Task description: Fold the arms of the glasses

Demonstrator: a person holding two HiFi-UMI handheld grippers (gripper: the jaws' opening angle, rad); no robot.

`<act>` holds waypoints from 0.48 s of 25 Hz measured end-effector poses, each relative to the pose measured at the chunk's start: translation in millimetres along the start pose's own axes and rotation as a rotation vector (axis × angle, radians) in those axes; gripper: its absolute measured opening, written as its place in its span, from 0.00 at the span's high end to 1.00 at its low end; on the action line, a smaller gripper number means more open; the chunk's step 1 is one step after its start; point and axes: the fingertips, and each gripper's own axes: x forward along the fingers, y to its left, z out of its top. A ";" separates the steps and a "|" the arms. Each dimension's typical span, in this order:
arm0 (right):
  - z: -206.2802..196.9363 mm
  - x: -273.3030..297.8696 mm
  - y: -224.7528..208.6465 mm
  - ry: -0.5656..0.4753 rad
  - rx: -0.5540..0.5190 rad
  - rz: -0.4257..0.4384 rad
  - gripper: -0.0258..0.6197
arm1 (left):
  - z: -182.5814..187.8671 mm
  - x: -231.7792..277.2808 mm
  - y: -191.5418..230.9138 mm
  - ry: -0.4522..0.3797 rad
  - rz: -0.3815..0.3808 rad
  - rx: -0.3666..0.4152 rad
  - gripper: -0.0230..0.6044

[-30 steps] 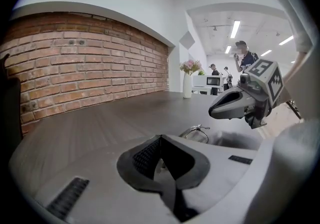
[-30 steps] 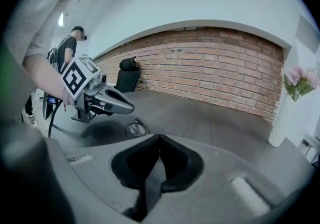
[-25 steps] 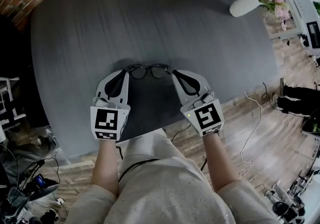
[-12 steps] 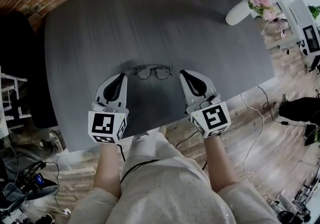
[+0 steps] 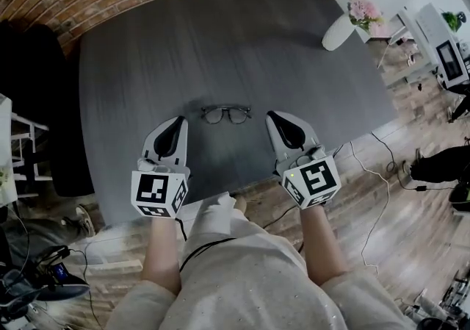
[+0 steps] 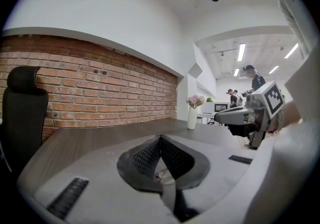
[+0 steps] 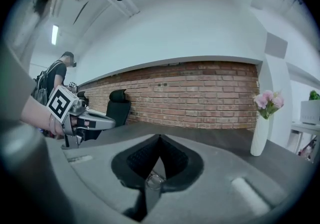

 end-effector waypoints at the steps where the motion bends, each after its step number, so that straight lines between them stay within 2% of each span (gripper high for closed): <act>1: 2.4 -2.9 0.3 -0.006 0.001 -0.002 0.96 | 1.5 -2.0 -1.9 -0.004 0.000 0.002 0.97; 12: 18.0 -39.3 12.5 -0.038 -0.006 -0.008 0.96 | 15.8 -31.0 -29.8 -0.047 -0.010 0.016 0.97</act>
